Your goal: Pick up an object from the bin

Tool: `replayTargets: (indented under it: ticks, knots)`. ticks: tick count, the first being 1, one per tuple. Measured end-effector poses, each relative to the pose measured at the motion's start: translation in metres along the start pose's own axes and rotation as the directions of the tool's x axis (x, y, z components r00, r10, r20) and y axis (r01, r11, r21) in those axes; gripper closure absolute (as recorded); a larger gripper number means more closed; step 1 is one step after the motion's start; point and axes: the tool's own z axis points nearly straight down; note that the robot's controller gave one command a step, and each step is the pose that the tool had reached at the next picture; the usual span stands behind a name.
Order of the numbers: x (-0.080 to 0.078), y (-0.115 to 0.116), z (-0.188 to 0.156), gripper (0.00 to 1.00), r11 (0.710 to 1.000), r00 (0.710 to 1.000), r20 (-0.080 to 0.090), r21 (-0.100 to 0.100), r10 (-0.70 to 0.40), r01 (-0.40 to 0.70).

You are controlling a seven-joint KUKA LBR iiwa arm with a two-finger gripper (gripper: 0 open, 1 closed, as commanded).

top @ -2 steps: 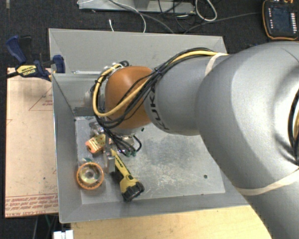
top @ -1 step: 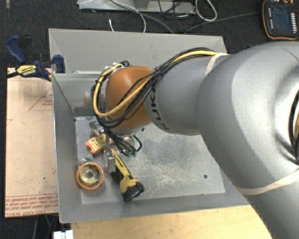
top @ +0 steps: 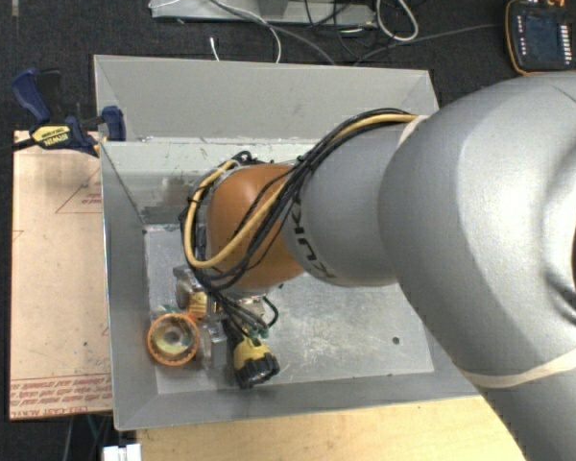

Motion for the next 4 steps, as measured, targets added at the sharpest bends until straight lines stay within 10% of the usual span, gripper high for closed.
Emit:
replayTargets:
  ticks: [1,2,3,4]
  knots:
    - [-0.04,-0.015,-0.115,0.0,0.999,0.999,0.006,0.001,0.042,-0.042]
    - [-0.018,-0.01,-0.217,0.0,0.997,0.997,-0.002,0.0,0.073,-0.073]
    - [-0.052,-0.004,-0.096,1.0,1.0,1.0,0.003,0.0,0.011,-0.011]
    - [-0.052,-0.004,-0.096,1.0,1.0,1.0,0.004,0.0,0.011,-0.011]
